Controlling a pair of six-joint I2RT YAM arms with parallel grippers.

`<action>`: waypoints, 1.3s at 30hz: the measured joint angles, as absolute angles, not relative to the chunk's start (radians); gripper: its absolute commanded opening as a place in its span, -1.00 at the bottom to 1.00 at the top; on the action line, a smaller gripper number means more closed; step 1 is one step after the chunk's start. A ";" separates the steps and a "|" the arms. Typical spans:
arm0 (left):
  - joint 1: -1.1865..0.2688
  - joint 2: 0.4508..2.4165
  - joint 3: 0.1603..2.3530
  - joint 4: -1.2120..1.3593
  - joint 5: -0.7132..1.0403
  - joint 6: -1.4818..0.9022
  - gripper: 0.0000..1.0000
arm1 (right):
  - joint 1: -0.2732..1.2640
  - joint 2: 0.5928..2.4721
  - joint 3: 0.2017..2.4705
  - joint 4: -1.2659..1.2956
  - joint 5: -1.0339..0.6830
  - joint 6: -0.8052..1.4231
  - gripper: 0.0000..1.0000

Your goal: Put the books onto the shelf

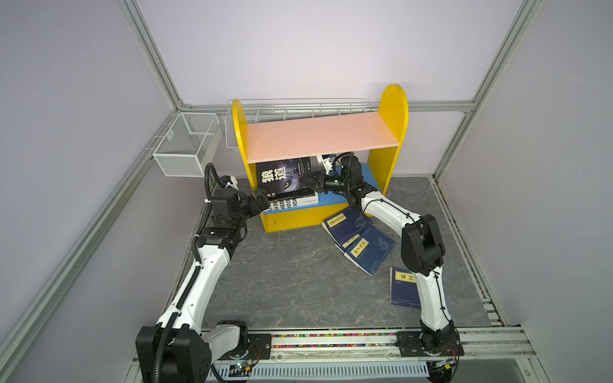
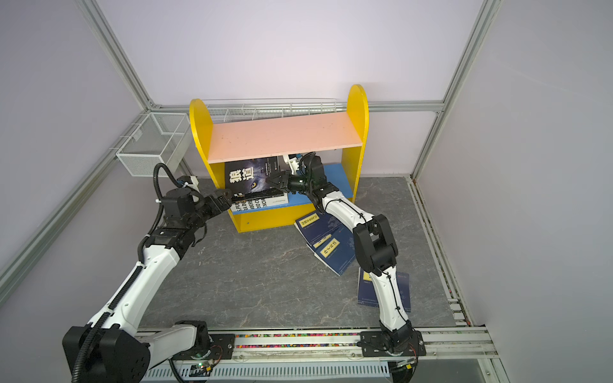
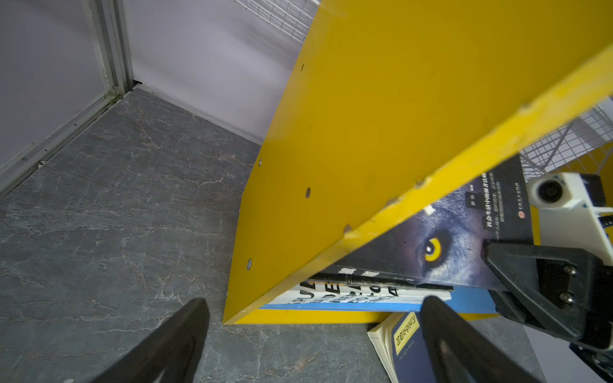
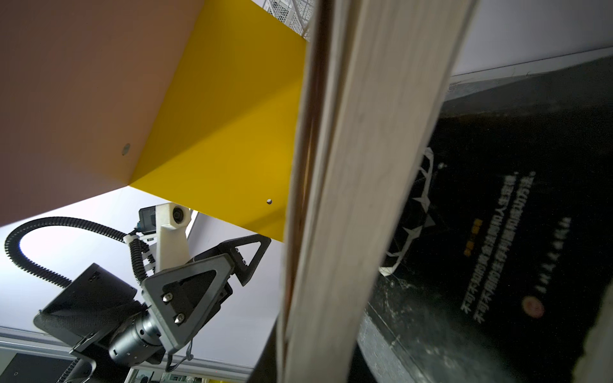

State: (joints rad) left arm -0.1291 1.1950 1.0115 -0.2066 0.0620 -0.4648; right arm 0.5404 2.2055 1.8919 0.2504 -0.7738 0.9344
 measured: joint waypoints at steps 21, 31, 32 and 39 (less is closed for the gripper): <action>-0.123 1.270 1.011 -0.124 0.077 -0.481 0.99 | 0.527 2.260 1.913 0.252 -0.806 0.999 -0.83; -0.122 1.271 1.011 -0.116 0.080 -0.488 0.99 | 0.514 2.260 1.902 0.308 -0.846 1.067 -0.83; -0.122 1.274 1.011 -0.115 0.080 -0.489 0.99 | 0.514 2.260 1.902 0.298 -0.846 1.062 -0.83; -0.122 1.333 1.021 -0.095 0.081 -0.496 0.99 | 0.514 2.260 1.902 0.253 -0.854 1.040 -0.83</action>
